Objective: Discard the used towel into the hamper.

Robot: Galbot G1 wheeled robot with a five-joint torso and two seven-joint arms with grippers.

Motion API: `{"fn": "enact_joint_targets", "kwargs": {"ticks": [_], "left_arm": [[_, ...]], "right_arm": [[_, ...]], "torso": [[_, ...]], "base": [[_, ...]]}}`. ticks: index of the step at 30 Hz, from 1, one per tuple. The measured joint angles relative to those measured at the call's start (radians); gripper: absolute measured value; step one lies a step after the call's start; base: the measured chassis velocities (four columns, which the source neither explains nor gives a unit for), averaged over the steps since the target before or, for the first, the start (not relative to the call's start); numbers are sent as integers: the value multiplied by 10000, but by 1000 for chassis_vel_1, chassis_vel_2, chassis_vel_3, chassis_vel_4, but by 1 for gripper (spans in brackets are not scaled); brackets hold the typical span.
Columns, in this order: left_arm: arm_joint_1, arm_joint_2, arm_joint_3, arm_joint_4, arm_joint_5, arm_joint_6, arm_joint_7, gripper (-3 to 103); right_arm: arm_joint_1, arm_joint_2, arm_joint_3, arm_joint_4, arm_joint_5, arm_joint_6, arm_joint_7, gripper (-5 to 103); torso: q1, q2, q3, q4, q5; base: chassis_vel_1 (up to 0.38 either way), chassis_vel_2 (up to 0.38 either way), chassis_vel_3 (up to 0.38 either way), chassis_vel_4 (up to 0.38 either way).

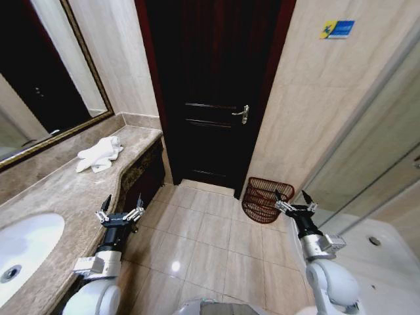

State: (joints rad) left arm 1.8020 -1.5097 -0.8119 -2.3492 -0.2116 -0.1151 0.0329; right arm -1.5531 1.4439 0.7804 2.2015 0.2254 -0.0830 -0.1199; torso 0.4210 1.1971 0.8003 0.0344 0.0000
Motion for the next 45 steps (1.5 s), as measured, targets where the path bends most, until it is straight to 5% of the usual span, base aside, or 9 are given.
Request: {"fn": "enact_joint_targets", "kwargs": {"ticks": [45], "left_arm": [[-96,-36,11,7,76,80,-17,100]], "right_arm": [[470,-271,-124,-228,-16,-268,-4,100]], "torso": [[2,-1,1,2,2]], "base": [[-23,93,96,-25]]}}
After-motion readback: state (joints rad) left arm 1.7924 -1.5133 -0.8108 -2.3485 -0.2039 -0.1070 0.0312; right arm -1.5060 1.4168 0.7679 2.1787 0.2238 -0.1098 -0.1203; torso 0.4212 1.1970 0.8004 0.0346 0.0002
